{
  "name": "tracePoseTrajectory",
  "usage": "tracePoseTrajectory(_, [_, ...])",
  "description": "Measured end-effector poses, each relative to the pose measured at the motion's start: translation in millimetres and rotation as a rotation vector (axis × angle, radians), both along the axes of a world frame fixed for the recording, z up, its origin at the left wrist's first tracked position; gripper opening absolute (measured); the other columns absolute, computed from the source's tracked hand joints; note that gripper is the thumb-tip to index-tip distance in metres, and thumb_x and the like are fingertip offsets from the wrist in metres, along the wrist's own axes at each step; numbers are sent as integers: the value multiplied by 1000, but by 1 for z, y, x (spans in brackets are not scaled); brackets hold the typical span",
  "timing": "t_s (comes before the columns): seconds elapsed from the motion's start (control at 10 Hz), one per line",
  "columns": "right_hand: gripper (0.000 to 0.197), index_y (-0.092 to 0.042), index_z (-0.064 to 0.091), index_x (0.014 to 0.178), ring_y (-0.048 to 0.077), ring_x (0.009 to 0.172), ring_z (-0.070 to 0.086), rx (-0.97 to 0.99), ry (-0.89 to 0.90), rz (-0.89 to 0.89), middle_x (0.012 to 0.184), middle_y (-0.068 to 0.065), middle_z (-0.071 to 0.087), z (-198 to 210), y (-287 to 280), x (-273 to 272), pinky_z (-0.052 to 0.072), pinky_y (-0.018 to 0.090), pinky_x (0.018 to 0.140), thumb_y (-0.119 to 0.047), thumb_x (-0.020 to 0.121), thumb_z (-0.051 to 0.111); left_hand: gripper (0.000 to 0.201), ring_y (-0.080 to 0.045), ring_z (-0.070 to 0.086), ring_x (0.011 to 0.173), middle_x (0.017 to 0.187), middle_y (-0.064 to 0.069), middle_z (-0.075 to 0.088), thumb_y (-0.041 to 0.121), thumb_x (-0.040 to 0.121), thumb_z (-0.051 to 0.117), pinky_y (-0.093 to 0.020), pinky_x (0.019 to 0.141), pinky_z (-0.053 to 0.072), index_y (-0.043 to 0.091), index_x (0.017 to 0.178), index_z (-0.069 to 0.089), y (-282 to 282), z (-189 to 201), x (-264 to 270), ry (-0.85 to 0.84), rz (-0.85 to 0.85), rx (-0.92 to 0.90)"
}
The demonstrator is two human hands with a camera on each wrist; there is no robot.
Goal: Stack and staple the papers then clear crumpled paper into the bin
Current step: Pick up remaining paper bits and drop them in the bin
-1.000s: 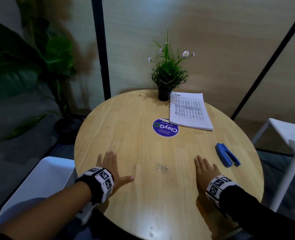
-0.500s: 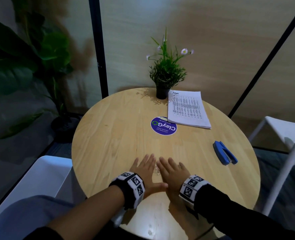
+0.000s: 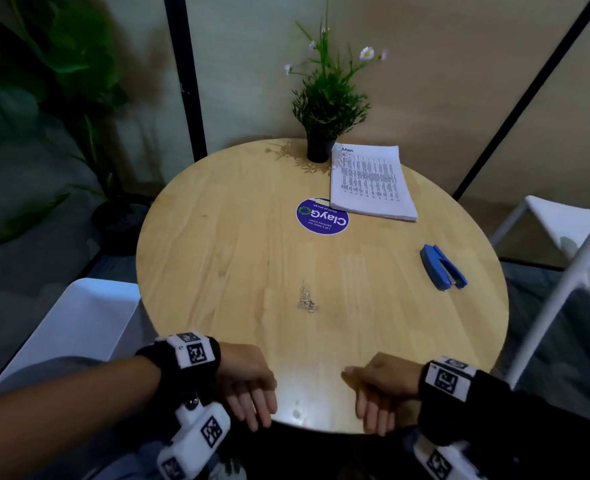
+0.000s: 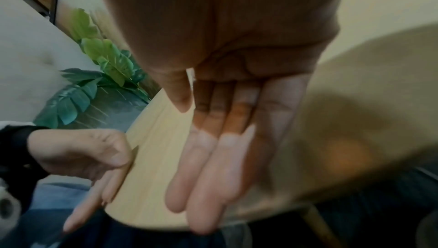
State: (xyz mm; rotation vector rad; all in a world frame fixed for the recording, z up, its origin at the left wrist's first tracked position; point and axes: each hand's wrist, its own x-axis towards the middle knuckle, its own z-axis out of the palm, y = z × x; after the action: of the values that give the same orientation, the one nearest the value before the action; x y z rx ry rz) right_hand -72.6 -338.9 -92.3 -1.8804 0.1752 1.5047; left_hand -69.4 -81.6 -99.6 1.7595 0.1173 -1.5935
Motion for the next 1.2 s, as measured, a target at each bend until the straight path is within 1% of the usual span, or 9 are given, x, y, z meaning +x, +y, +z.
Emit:
tracePoseTrajectory(0.2, [57, 0, 63, 63, 21, 44, 64, 56, -100, -61, 52, 9, 67, 1, 54, 27, 55, 25, 49, -35, 99, 35, 38, -21, 73, 66, 79, -7, 75, 26, 93, 35, -25, 67, 58, 4, 89, 66, -27, -1, 27, 30, 159, -78])
tracePoseTrajectory(0.4, [46, 7, 58, 67, 26, 40, 61, 20, -344, -337, 46, 16, 62, 4, 79, 79, 51, 24, 44, -22, 97, 39, 39, -24, 70, 57, 65, -15, 72, 24, 90, 42, -28, 60, 59, -2, 78, 68, -44, 6, 71, -257, 520, -88])
tracePoseTrajectory(0.6, [42, 1, 56, 61, 21, 34, 52, 144, -422, -573, 47, 15, 55, 17, 55, 102, 46, 26, 44, -15, 98, 44, 30, -18, 66, 57, 67, -5, 70, 26, 95, 42, -22, 58, 50, 8, 82, 62, -20, 30, 86, -332, 652, -133])
tracePoseTrajectory(0.7, [26, -9, 65, 73, 15, 52, 61, -162, -750, -234, 70, 11, 65, 27, 11, 106, 53, 32, 61, -17, 93, 52, 20, -25, 58, 64, 77, -13, 65, 18, 94, 47, -23, 54, 48, 5, 88, 60, 18, 51, 80, -412, 698, -81])
tracePoseTrajectory(0.8, [31, -12, 56, 121, 24, 101, 58, -571, -948, 222, 118, 11, 59, 38, -16, 92, 47, 33, 89, -25, 96, 42, 34, -28, 58, 86, 102, -18, 58, 33, 97, 44, -26, 67, 50, 3, 107, 55, 58, 53, 74, -779, 296, 319])
tracePoseTrajectory(0.9, [50, -10, 20, 145, 30, 136, 31, -887, -934, 484, 150, 10, 25, 22, -26, 65, 34, 45, 108, -24, 99, 32, 146, -31, 34, 134, 149, -17, 26, 101, 39, 0, -35, 109, 30, 1, 143, 23, 75, 34, 51, -746, -299, 665])
tracePoseTrajectory(1.0, [68, -13, -12, 150, 32, 147, 0, -1044, -815, 674, 158, 6, -17, 1, -23, 48, 20, 56, 113, -27, 99, 31, 180, -35, 12, 146, 158, -17, 2, 96, -1, -13, -50, 116, 15, 0, 149, 10, 67, 10, 25, -781, -318, 673])
tracePoseTrajectory(1.1, [69, -5, -16, 147, 31, 147, -5, -1040, -824, 759, 156, 10, -24, -7, -4, 45, 18, 57, 112, -27, 99, 29, 169, -38, 10, 146, 154, -19, -8, 100, 18, -10, -61, 112, 10, -8, 146, 9, 43, -3, 12, -957, -256, 636])
tracePoseTrajectory(1.2, [80, -1, -17, 145, 33, 146, -7, -996, -816, 804, 155, 13, -27, -7, 26, 45, 18, 58, 112, -33, 96, 38, 162, -23, -21, 145, 154, -10, -29, 100, 18, -1, -49, 117, -7, 3, 146, -17, 15, -11, 14, -855, -223, 593])
